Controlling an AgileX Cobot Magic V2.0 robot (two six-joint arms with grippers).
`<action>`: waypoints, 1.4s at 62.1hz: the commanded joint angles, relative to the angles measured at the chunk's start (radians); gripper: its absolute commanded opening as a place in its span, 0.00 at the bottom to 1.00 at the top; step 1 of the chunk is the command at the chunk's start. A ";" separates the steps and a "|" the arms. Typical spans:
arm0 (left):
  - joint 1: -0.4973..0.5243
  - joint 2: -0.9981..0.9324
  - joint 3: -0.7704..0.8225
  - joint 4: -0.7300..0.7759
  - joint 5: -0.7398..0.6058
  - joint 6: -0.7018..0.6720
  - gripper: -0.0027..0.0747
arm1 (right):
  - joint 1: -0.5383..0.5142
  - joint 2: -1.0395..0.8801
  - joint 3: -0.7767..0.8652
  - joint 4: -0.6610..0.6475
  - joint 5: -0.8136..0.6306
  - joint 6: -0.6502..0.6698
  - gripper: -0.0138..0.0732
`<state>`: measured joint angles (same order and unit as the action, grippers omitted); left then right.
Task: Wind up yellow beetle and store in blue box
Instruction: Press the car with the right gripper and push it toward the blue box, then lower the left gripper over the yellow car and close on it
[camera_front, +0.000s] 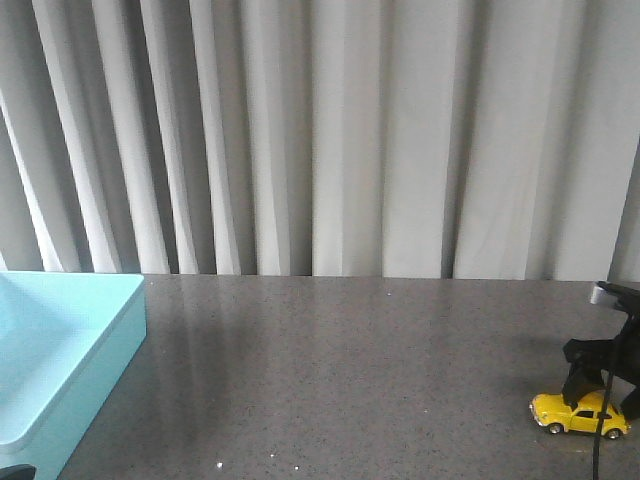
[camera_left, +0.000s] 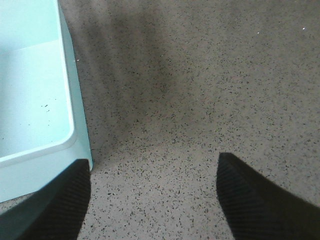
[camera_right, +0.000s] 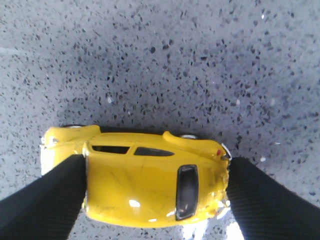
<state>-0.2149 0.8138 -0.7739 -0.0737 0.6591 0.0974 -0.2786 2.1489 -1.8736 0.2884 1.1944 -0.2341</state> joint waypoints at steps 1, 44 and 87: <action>-0.007 -0.001 -0.031 -0.006 -0.056 0.000 0.71 | -0.004 -0.106 -0.019 0.011 -0.029 -0.021 0.80; -0.007 -0.001 -0.031 -0.002 -0.056 0.000 0.71 | 0.023 -0.657 0.222 0.027 -0.028 -0.011 0.80; -0.007 0.018 -0.040 0.040 -0.066 0.121 0.71 | 0.276 -1.158 1.056 -0.071 -0.337 0.034 0.80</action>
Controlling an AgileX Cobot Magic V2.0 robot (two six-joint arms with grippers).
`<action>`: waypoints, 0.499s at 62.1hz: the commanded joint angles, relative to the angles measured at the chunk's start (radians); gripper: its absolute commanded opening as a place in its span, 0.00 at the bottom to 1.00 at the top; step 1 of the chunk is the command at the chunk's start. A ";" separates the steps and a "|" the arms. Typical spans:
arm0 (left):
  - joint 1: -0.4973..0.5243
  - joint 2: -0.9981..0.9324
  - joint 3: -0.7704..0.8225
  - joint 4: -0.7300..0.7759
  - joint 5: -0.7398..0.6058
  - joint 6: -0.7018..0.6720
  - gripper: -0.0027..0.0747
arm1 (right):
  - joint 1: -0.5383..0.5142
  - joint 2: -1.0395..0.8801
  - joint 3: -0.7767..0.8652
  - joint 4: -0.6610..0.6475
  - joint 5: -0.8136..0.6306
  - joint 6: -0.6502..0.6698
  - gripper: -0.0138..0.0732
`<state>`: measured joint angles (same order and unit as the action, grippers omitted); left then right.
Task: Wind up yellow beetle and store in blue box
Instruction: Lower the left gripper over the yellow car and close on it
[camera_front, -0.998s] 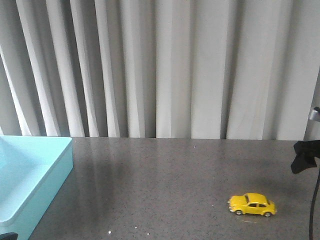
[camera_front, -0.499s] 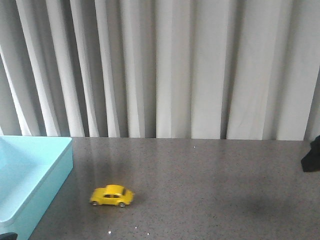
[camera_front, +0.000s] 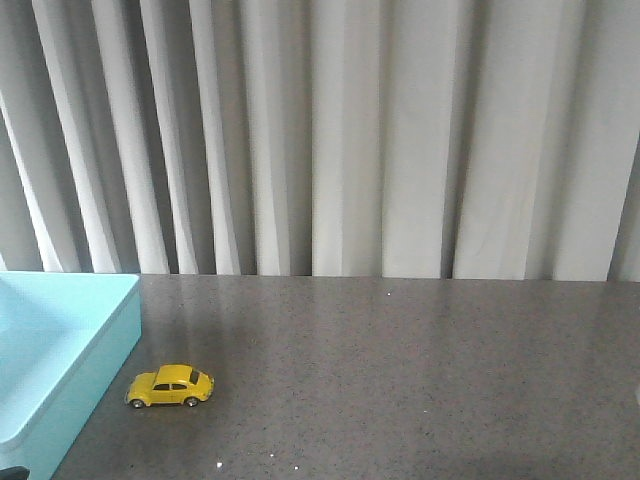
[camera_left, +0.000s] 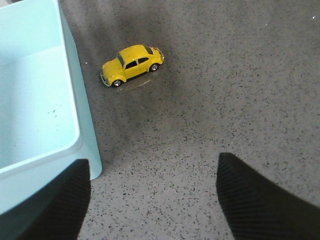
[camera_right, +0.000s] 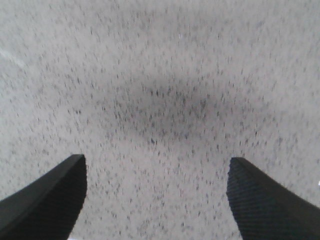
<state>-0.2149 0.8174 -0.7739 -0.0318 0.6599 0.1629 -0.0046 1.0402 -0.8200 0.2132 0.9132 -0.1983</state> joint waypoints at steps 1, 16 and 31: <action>-0.007 0.020 -0.042 -0.003 -0.064 0.066 0.71 | 0.002 -0.051 0.005 0.004 -0.056 -0.002 0.80; -0.007 0.200 -0.175 -0.001 -0.041 0.189 0.71 | 0.002 -0.093 0.011 0.005 -0.052 -0.003 0.80; -0.007 0.472 -0.394 -0.001 0.003 0.379 0.71 | 0.002 -0.093 0.011 0.005 -0.052 -0.003 0.80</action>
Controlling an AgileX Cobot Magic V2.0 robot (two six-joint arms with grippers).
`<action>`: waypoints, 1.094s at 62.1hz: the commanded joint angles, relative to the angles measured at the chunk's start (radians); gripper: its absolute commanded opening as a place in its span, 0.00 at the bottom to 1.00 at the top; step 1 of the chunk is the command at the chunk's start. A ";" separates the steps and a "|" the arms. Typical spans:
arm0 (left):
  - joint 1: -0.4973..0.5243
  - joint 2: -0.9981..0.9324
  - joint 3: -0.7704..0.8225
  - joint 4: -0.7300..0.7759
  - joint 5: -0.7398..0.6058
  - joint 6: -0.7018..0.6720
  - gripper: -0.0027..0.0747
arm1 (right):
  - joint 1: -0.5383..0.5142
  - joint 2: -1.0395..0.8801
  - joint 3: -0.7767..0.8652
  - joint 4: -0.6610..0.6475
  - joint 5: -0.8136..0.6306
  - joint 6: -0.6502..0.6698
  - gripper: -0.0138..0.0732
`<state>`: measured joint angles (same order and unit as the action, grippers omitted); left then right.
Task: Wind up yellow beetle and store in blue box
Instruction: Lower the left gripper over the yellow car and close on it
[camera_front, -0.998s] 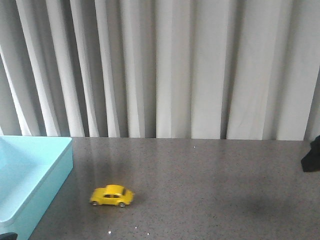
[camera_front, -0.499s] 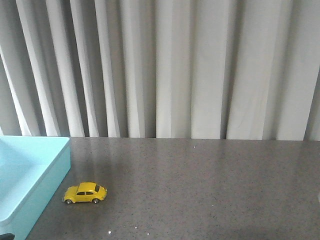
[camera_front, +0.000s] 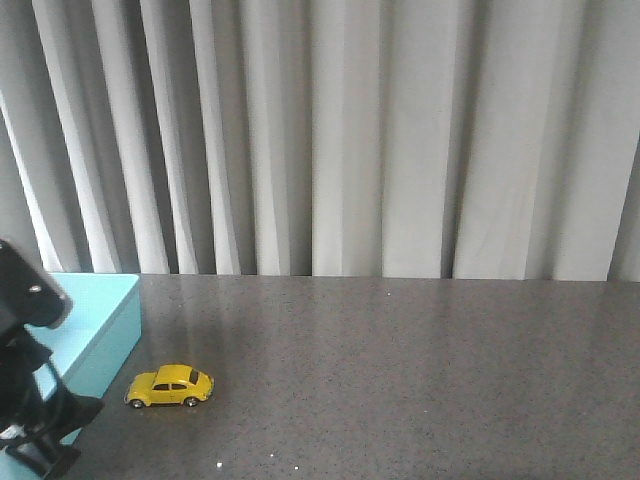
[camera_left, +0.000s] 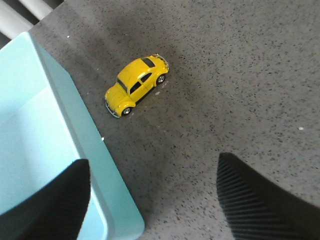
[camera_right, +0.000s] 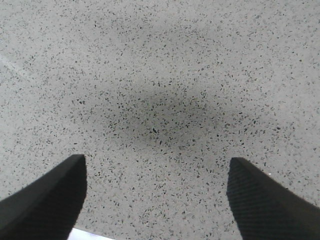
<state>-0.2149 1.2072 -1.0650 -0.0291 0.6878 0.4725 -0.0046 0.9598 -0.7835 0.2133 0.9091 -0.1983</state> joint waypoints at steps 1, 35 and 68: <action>-0.007 0.099 -0.117 -0.003 -0.019 0.079 0.71 | 0.002 -0.013 -0.026 0.005 -0.048 -0.003 0.80; 0.020 0.750 -0.770 -0.065 0.323 0.326 0.71 | 0.002 -0.014 -0.026 0.005 -0.048 -0.003 0.80; 0.084 1.052 -1.165 -0.146 0.511 0.413 0.71 | 0.002 -0.014 -0.026 0.005 -0.048 -0.003 0.80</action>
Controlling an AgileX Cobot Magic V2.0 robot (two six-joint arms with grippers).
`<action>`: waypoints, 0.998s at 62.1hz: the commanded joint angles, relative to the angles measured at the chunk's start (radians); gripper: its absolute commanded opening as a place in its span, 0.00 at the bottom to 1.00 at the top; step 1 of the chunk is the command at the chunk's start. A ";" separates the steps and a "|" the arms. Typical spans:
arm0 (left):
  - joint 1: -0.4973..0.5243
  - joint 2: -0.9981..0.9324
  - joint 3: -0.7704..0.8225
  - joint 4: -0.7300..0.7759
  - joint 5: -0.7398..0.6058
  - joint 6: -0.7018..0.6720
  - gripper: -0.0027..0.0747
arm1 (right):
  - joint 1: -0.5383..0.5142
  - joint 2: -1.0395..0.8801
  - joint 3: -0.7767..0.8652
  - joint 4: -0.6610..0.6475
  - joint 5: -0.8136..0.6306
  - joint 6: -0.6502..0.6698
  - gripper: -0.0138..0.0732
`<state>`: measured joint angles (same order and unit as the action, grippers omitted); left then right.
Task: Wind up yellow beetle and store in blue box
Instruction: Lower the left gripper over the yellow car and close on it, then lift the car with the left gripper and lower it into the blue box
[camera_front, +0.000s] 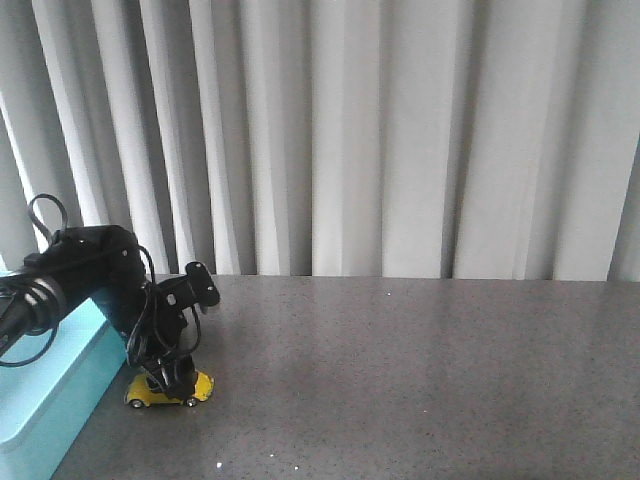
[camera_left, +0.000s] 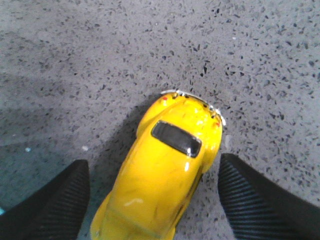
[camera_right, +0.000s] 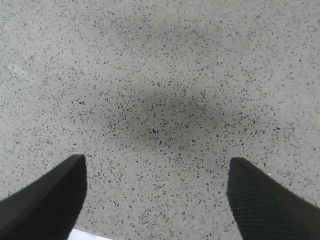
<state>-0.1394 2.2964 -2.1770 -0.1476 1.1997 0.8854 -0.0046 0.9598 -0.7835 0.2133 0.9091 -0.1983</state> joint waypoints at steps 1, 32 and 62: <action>0.008 -0.034 -0.055 -0.027 0.002 0.000 0.71 | 0.002 -0.014 -0.026 0.005 -0.048 -0.003 0.80; 0.041 -0.002 -0.061 -0.128 0.051 0.021 0.59 | 0.002 -0.014 -0.026 0.005 -0.047 -0.003 0.80; 0.038 -0.096 -0.062 -0.192 0.051 -0.095 0.42 | 0.002 -0.014 -0.026 0.005 -0.047 -0.003 0.80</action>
<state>-0.0981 2.3216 -2.2079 -0.2887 1.2434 0.8464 -0.0046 0.9598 -0.7835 0.2133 0.9091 -0.1983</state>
